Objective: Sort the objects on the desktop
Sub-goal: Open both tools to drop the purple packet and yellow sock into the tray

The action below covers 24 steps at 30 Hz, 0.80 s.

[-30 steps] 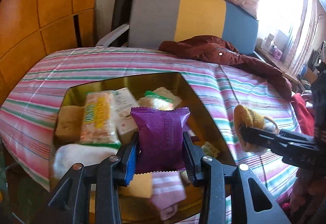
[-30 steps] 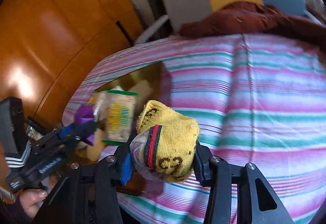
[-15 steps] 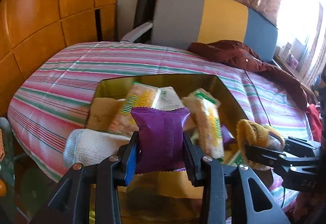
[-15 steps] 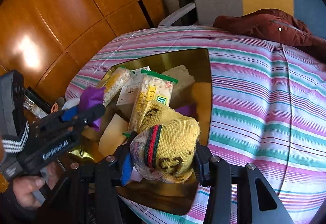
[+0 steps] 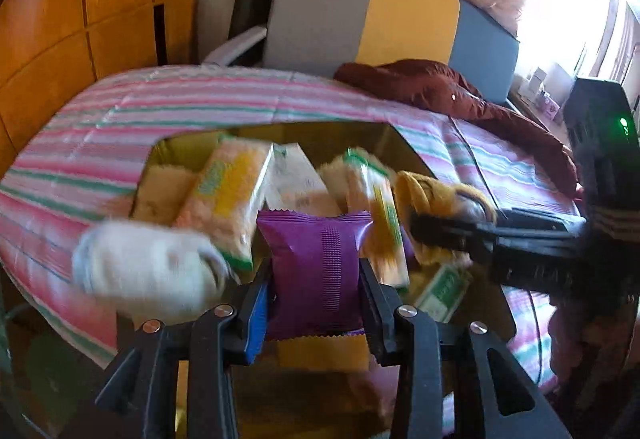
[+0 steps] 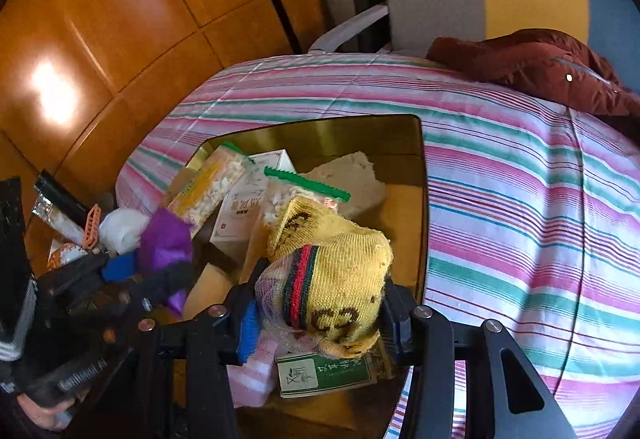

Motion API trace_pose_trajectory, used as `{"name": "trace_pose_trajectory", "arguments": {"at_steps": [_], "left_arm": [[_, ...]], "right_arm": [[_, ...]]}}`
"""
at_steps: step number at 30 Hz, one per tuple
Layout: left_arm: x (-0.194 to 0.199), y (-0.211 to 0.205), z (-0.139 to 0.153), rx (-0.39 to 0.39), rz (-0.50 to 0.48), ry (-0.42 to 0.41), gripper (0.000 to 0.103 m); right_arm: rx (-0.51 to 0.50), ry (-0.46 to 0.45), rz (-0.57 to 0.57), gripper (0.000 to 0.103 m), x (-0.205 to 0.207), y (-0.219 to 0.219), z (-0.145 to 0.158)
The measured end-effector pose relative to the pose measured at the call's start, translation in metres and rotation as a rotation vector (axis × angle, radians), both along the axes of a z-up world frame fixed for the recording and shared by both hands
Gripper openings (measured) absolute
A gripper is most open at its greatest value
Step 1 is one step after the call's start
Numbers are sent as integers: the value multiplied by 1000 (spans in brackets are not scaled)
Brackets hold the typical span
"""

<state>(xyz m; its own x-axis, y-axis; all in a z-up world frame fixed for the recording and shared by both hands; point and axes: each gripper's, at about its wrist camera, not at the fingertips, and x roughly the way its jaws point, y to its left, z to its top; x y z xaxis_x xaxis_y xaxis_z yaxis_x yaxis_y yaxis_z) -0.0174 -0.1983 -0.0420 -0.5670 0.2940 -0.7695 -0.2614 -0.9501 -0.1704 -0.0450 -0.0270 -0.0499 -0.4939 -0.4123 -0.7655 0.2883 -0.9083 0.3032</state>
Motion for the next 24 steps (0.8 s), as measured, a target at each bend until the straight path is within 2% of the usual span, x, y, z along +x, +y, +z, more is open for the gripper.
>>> {"name": "trace_pose_trajectory", "arguments": {"at_steps": [3,11,13,15,16,24], "left_arm": [[1,-1,-7,-32,9,0,39],[-25,-4,-15,-33,74,1,40],[-30,-4,-16,1,77,-14,40],[-28,-3,-15,-5,74,-4,41],[-26,-2,-14,-10,69,0,41],[-9,-4,-11,19,51,-7,41]], "right_arm": [[-9,-21,14,55,-1,2,-7],[17,-22,5,58,-14,-4,-14],[30,-17,-2,58,-20,-6,-15],[7,-20,-12,69,-22,-5,-14],[-14,-17,-14,71,-21,-2,-12],[-37,31,-29,72,-1,6,2]]}}
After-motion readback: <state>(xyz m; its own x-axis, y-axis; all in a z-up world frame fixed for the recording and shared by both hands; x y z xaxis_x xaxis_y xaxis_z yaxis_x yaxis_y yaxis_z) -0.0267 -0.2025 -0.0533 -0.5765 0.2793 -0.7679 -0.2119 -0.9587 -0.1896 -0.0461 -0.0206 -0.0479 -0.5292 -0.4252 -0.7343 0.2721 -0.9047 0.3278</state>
